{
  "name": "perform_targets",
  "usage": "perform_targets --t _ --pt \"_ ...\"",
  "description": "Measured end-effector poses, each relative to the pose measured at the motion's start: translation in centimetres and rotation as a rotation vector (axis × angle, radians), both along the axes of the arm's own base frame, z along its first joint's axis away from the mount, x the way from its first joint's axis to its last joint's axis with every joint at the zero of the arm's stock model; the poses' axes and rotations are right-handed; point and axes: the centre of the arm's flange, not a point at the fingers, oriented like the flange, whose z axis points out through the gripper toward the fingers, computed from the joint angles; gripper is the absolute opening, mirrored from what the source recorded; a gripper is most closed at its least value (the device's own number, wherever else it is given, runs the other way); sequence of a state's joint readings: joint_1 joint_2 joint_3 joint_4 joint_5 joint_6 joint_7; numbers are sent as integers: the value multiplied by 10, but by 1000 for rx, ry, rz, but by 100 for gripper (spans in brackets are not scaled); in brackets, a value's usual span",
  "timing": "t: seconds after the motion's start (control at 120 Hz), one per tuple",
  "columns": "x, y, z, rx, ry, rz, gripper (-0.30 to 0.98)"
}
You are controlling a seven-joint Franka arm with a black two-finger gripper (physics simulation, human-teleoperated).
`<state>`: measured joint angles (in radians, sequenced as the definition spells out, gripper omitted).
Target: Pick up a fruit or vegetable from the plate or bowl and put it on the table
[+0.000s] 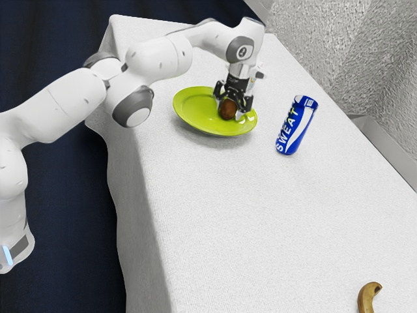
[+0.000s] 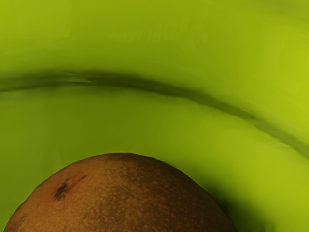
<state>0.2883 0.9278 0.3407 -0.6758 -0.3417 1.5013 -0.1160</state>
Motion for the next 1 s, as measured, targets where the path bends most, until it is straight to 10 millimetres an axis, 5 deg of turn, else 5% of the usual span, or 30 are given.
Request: perform_targets --t 0.3,0.5,0.567,0.658,0.8,1.0 --pt "2 -4 5 11 -9 4 27" --pt "-18 -23 87 35 -68 -4 27" --pt "-27 -52 114 29 -69 -37 26" --pt "-23 -126 139 38 -75 -145 22" --pt "-10 -228 151 65 -80 -295 22" --pt "-7 -330 154 77 -84 -444 21"
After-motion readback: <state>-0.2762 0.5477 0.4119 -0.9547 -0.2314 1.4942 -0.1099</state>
